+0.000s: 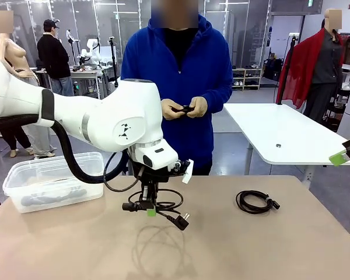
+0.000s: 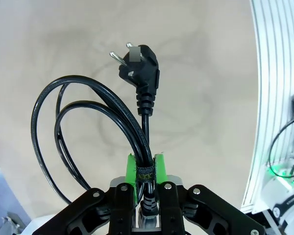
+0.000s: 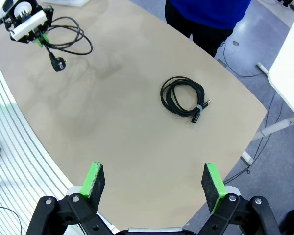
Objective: Organize and store the cables.
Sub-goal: Place the Power Cable into the Organizing box.
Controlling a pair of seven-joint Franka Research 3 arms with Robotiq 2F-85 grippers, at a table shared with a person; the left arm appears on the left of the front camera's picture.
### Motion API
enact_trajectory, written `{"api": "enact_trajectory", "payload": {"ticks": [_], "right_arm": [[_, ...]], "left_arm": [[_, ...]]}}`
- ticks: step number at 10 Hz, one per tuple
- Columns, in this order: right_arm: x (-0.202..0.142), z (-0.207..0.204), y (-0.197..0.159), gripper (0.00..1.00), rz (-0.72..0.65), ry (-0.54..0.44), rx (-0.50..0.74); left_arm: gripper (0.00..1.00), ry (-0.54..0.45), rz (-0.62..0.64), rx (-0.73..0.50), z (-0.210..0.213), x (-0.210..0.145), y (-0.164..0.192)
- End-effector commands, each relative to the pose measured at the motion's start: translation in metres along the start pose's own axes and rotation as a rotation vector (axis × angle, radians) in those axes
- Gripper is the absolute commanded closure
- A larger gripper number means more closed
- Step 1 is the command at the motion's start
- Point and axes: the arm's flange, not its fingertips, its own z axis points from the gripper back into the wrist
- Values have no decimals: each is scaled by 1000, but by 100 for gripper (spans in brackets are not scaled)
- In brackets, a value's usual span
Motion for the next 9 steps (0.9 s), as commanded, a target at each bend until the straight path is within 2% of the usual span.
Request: {"api": "enact_trajectory", "payload": {"ticks": [1,4,9], "right_arm": [[-2,0,-1,0,4,-3,4],[-2,0,-1,0,4,-3,4],[-2,0,-1,0,4,-3,4]], "left_arm": [[83,-21,-62,125,20,-28,-18],[83,-47,-79,196,34,-76,-33],[83,-1,-62,350,45,-126,-50]]}}
